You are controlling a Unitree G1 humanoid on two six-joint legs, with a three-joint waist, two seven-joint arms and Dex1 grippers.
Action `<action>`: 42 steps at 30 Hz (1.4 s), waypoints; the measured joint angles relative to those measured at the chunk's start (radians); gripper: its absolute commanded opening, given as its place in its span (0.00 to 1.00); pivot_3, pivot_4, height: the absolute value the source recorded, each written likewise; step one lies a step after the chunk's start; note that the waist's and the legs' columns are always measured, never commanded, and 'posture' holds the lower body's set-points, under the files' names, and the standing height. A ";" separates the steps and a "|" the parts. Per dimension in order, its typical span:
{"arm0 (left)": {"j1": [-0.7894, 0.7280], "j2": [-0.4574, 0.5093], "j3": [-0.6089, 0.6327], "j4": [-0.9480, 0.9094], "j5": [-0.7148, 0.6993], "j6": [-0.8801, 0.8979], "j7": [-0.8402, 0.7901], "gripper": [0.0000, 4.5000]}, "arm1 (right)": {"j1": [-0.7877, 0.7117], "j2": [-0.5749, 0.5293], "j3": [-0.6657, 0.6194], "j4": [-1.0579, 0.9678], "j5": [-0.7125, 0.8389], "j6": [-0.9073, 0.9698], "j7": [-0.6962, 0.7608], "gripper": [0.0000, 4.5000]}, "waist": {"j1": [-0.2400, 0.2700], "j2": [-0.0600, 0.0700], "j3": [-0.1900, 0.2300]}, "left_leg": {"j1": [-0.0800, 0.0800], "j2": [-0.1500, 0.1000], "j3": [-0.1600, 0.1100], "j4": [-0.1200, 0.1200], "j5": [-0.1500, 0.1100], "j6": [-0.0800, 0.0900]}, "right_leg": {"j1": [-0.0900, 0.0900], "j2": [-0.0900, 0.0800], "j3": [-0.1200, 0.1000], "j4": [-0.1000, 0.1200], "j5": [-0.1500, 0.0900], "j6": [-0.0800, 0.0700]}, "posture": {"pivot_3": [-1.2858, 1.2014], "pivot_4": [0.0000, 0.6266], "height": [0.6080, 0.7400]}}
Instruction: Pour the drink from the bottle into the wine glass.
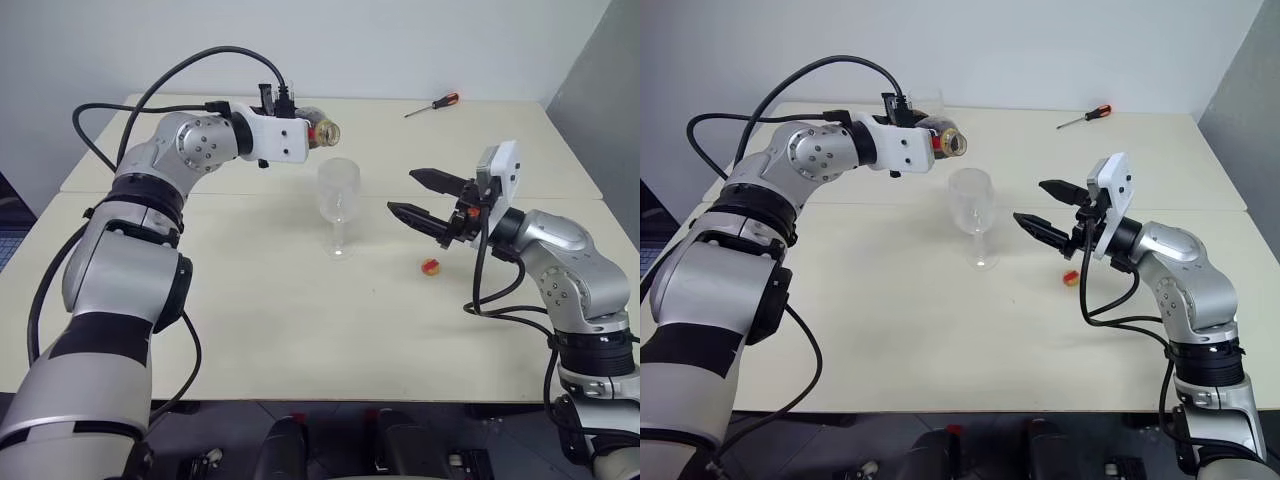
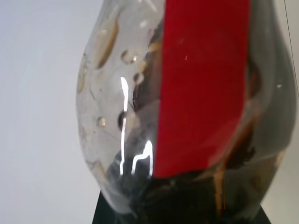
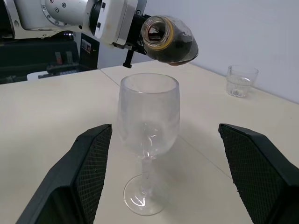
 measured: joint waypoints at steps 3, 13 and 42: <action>-0.008 0.000 -0.017 0.001 0.021 -0.008 0.022 0.18 | -0.006 0.002 0.000 0.000 0.000 0.000 -0.004 0.87 | 0.000 0.000 0.000 | 0.000 0.000 0.000 0.000 0.000 0.000 | 0.000 0.000 0.000 0.000 0.000 0.000 | 0.52 0.24 1.00; -0.040 0.000 -0.059 0.004 0.077 -0.025 0.080 0.18 | -0.042 0.034 -0.009 -0.017 0.057 0.042 -0.020 0.87 | 0.000 0.000 0.000 | 0.000 0.000 0.000 0.000 0.000 0.000 | 0.000 0.000 0.000 0.000 0.000 0.000 | 0.52 0.24 1.00; -0.090 0.018 -0.166 0.029 0.209 -0.037 0.210 0.18 | -0.070 0.063 -0.021 -0.038 0.118 0.074 -0.078 0.87 | 0.000 0.000 0.000 | 0.000 0.000 0.000 0.000 0.000 0.000 | -0.001 0.000 0.000 0.001 0.000 0.000 | 0.52 0.24 1.00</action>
